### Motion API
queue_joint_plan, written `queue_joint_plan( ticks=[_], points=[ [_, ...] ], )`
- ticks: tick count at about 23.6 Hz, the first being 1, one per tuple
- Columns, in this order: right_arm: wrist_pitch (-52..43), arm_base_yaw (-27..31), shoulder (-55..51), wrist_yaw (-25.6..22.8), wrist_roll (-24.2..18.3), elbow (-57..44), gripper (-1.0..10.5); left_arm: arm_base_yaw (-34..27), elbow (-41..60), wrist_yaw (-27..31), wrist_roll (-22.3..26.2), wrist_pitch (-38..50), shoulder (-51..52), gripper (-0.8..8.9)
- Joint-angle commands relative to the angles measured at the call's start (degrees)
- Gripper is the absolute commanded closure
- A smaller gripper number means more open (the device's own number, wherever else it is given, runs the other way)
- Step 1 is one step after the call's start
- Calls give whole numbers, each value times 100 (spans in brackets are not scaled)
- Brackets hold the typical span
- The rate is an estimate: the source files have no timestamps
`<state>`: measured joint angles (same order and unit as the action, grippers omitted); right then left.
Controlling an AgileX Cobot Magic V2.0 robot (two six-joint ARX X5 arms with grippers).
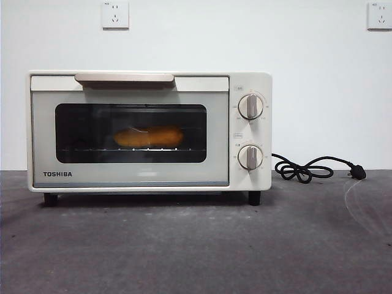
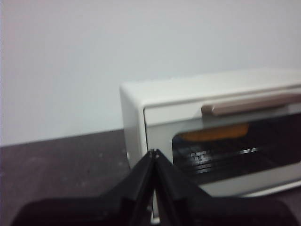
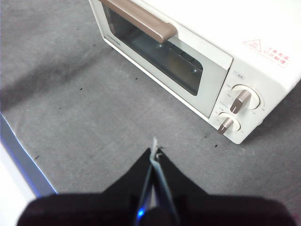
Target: Take the corn from the table,put the corn in the oven
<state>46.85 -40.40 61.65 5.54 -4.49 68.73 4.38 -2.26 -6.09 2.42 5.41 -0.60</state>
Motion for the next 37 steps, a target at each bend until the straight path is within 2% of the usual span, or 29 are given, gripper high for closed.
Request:
queue_joint_plan(
  ticks=[1,9,37],
  points=[
    [-44,2,4,-4,-24,13,958,-17,170,35,68,-225,24,817],
    [-44,2,4,-4,-24,15,958,-22,170,673,85,-1532,24,817],
    [-44,2,4,-4,-24,13,958,-20,168,721,85,-1486,-55,817]
  ],
)
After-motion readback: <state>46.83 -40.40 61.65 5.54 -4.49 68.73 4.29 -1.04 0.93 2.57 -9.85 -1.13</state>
